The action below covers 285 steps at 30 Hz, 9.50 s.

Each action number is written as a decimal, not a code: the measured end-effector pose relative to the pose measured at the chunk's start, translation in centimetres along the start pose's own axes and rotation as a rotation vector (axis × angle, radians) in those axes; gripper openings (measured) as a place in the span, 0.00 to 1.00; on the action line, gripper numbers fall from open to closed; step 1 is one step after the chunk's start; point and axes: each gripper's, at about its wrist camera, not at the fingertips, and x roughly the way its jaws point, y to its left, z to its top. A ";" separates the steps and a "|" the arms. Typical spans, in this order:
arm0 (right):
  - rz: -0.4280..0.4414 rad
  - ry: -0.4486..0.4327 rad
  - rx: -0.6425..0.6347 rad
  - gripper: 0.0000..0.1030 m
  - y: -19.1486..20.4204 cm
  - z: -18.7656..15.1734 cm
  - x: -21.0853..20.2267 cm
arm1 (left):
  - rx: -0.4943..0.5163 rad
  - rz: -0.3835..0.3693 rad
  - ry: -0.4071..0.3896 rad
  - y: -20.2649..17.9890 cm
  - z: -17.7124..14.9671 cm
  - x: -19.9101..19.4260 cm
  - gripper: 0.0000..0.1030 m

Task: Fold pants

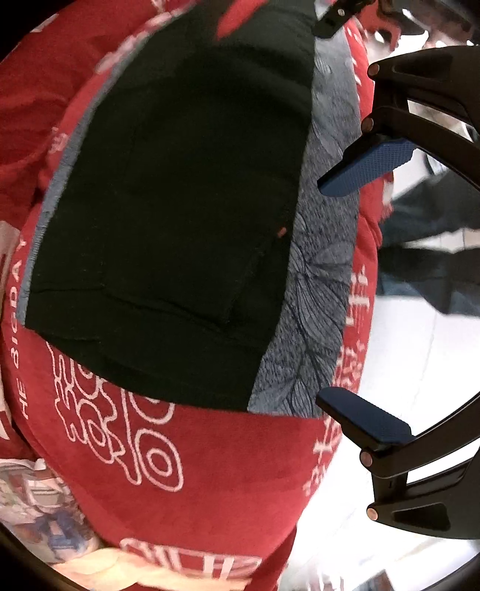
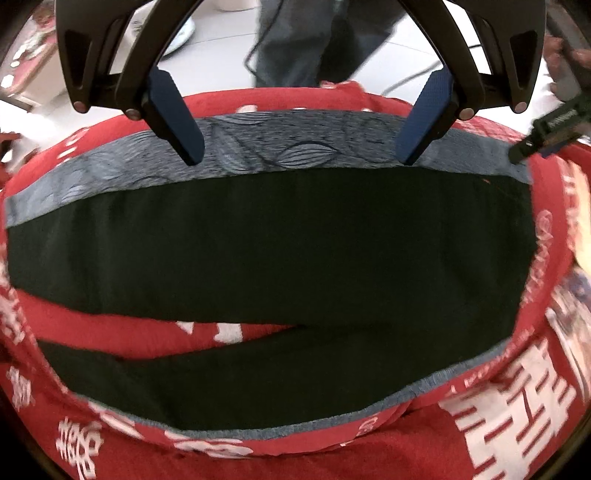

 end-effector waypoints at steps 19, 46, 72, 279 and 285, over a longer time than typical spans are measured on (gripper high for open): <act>0.847 0.233 0.326 0.64 0.7 -5.3 12.5 | -0.203 -0.552 0.086 4.7 -4.5 6.4 1.00; 0.812 0.066 0.602 0.08 -9.4 -4.9 8.1 | -0.288 -0.443 0.021 5.6 0.5 5.1 0.21; 0.741 0.212 0.256 0.14 -4.2 28.1 12.2 | -0.354 -0.115 -0.335 1.4 22.7 0.8 0.82; 0.318 -0.308 0.699 0.12 -43.4 18.5 -4.8 | 0.137 0.095 -0.108 -22.5 12.0 6.0 0.99; 0.242 -0.280 0.682 0.14 -44.2 18.5 -2.2 | 0.142 0.098 -0.109 -22.5 11.9 5.7 0.99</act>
